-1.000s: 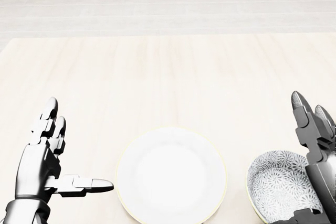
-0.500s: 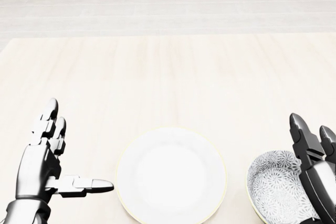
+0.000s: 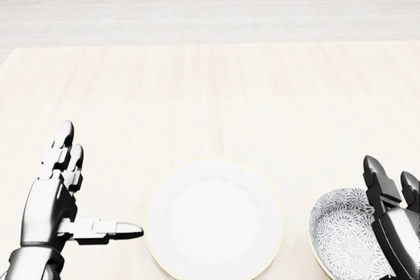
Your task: Put the bowl on the plate.
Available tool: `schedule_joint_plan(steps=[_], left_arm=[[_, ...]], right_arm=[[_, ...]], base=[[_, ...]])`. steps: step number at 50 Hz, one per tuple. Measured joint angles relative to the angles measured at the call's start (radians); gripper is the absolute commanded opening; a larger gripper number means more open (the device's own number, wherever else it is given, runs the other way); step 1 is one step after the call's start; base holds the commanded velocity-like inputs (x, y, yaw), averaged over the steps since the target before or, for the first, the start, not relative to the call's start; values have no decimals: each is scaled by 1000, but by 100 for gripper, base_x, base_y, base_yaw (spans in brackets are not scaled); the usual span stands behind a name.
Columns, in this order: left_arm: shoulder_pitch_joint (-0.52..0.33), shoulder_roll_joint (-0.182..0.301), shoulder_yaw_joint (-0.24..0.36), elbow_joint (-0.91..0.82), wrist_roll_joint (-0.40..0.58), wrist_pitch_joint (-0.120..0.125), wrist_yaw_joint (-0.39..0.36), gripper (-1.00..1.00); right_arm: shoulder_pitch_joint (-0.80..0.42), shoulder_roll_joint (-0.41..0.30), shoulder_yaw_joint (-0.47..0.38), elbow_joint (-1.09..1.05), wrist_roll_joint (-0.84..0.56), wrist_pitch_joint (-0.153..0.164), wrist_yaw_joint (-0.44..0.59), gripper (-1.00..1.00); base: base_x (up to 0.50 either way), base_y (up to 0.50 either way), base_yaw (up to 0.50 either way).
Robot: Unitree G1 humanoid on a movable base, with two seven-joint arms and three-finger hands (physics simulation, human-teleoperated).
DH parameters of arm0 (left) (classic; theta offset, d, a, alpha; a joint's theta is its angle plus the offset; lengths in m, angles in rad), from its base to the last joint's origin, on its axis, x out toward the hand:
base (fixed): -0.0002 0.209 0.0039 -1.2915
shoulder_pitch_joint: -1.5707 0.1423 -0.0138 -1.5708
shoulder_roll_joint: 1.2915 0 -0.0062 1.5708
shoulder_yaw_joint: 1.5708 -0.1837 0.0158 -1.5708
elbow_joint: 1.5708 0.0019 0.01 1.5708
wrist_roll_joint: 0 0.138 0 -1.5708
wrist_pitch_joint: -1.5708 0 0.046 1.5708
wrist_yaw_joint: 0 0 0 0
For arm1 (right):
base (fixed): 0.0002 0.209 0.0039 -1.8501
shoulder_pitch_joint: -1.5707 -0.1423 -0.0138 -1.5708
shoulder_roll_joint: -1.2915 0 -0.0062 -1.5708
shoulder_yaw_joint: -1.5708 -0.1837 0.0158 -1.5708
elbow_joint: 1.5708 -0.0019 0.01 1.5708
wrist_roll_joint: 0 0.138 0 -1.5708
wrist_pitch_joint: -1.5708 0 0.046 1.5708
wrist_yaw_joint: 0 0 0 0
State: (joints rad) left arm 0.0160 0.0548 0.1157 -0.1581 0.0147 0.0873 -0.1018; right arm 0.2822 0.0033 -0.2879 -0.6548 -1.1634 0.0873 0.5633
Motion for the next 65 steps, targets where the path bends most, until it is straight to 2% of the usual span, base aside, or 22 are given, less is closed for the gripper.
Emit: schedule_joint_plan(steps=[37,65], left_arm=[[9,-1,3,6,1,-12,2,100],[19,-1,8,11,-3,-20,-1,100]], right_arm=[[14,-3,2,123,2,0,-90,100],[0,-16,58,230,29,0,-159,100]], base=[[0,0,0],[0,0,0]])
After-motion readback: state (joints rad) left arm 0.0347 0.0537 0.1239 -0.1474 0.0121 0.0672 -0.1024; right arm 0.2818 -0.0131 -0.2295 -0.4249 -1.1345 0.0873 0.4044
